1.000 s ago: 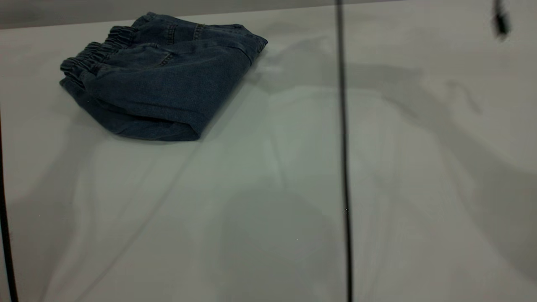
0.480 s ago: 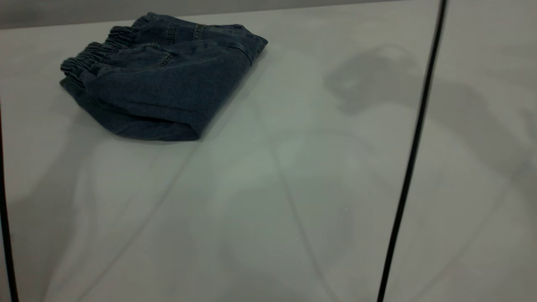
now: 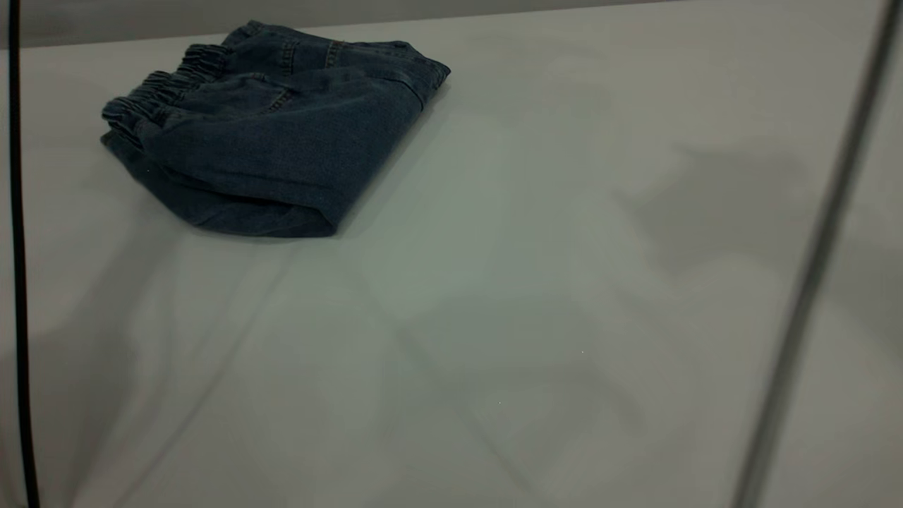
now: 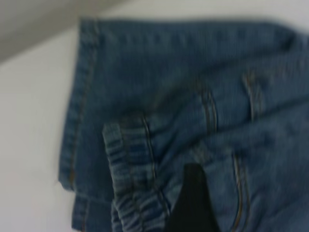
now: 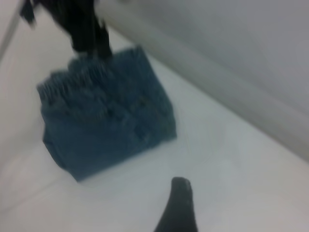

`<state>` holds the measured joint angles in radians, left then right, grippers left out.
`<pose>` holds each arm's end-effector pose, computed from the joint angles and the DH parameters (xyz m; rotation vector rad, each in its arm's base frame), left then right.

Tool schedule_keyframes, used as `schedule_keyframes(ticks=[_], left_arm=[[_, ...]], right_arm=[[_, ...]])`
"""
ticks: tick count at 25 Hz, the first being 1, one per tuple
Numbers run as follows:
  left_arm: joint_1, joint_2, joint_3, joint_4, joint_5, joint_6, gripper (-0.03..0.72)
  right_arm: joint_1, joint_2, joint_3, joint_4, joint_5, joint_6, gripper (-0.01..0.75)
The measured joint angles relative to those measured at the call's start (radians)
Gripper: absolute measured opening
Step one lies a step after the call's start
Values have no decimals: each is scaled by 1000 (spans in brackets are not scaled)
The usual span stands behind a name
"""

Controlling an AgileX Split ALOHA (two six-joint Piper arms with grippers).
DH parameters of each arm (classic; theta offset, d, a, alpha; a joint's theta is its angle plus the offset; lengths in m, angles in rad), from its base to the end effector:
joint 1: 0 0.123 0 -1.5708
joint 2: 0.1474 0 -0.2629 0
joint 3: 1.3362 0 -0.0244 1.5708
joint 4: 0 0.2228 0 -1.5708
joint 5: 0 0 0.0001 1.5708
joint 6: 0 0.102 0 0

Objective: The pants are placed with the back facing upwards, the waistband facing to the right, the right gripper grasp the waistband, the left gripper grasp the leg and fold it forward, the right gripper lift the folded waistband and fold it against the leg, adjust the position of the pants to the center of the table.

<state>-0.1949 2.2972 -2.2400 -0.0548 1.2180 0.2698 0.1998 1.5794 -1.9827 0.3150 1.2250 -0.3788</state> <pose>0.4518 -0.0945 0.2283 0.6227 2.6853 -0.0559 0.2874 0.0886 0.4449 -0.6746 2.1666 0.3016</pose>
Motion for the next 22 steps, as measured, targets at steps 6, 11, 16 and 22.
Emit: schedule_keyframes(ticks=[6, 11, 16, 22], left_arm=[[1, 0, 138, 0, -1, 129, 531], [2, 19, 226, 3, -2, 251, 531], [2, 95, 253, 7, -2, 381, 531], [2, 184, 253, 33, -69, 483, 531]], right_arm=[[11, -96, 111, 54, 0, -11, 556], [12, -154, 195, 40, -65, -20, 556], [12, -184, 205, 41, -75, -22, 556], [12, -185, 205, 40, -75, -23, 556]])
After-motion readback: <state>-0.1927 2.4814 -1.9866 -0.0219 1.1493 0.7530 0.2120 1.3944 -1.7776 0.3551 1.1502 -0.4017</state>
